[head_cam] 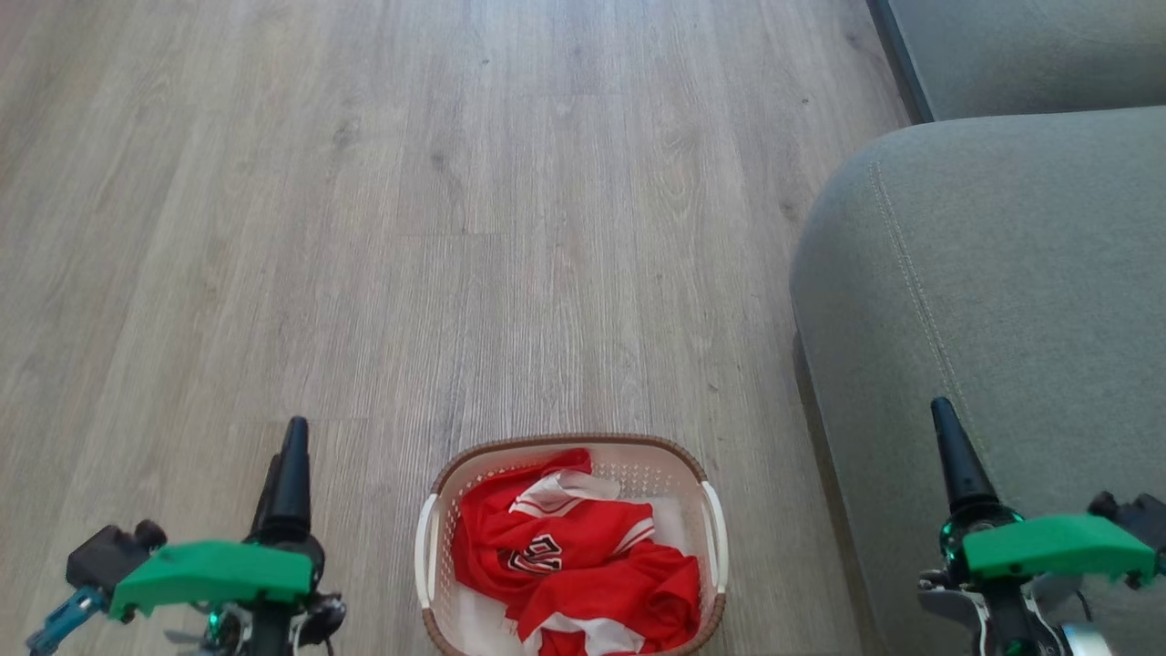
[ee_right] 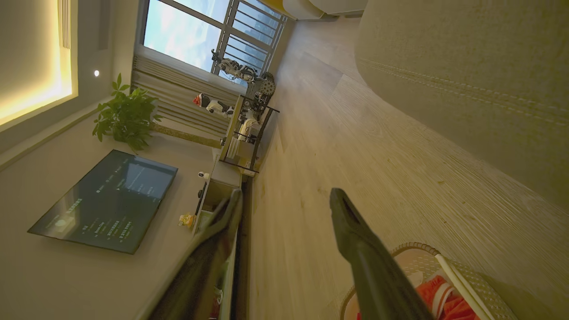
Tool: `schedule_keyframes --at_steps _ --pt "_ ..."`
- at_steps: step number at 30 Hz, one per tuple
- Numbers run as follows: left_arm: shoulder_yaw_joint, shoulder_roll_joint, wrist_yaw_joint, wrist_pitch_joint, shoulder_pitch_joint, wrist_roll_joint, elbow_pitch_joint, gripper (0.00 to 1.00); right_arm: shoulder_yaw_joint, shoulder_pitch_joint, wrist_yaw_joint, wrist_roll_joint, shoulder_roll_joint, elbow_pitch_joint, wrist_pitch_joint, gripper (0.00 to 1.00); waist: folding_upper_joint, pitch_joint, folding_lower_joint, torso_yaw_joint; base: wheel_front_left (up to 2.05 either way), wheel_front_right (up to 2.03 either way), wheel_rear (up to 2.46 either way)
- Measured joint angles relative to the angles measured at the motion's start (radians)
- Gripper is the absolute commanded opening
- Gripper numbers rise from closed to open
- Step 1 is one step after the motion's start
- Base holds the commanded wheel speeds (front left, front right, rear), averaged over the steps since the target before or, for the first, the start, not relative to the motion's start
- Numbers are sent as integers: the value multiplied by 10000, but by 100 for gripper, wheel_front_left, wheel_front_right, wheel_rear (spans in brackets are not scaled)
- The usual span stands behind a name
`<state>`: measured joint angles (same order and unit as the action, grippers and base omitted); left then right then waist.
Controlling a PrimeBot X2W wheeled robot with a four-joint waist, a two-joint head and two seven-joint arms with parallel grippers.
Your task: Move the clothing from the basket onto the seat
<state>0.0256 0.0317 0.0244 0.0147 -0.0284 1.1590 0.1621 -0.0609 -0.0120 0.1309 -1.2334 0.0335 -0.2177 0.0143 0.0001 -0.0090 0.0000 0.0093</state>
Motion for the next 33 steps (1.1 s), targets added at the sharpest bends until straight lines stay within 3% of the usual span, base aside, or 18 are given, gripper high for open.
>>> schedule_keyframes --at_steps 14,33 --pt "387 6 -353 418 -362 -2479 -249 100 353 -37 0 2293 2 274 414 100 0 -43 0 37 0 0 0" --pt "717 17 -792 955 -699 -5020 -523 100 648 -244 0 4541 10 426 959 100 0 -102 0 91 0 0 0"
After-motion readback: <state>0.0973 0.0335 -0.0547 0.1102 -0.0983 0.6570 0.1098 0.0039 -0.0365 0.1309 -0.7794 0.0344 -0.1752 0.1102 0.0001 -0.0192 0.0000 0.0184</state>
